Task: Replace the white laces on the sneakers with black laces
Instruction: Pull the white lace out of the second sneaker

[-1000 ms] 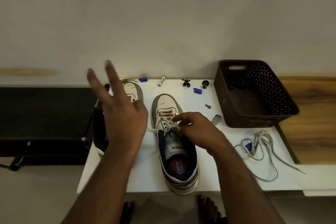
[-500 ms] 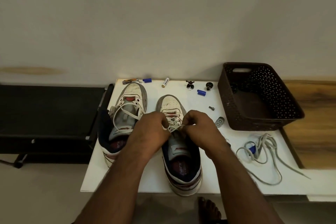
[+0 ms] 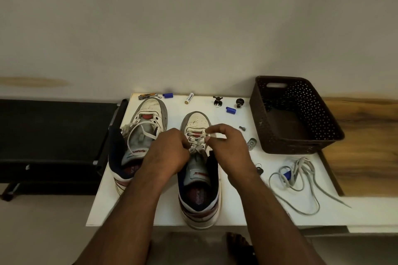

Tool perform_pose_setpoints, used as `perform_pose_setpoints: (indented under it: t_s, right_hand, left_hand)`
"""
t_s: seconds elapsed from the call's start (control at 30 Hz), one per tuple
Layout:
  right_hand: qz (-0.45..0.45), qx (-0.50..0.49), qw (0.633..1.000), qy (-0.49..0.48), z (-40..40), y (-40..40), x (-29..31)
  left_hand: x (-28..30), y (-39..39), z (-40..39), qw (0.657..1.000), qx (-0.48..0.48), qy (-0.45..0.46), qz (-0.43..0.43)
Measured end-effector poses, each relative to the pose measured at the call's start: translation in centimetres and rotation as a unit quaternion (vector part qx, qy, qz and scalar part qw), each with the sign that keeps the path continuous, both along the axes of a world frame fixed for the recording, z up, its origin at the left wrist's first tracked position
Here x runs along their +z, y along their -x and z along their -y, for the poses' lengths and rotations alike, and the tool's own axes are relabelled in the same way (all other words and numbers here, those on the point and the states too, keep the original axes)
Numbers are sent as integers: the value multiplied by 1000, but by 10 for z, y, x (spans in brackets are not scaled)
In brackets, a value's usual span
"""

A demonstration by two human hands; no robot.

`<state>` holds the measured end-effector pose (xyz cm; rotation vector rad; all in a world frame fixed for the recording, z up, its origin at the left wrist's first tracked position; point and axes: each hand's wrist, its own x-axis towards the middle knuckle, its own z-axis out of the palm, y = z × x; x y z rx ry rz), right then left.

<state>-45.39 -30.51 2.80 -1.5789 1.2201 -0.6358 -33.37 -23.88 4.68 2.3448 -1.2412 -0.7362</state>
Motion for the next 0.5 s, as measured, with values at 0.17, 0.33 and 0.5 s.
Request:
perform_pose_setpoints:
  t_s: [0.17,0.33,0.5]
  right_hand:
    - [-259,179,928,201,-7,-4,4]
    - [-209,103,951,204,3,-1,3]
    - [16,-131,988,76,19,14,8]
  left_hand:
    - [-2,-2,1,1000,2,4,-9]
    - [-5,-4,2,999,16,5,-44]
    - [-9,-7,3,998,30,8,-49]
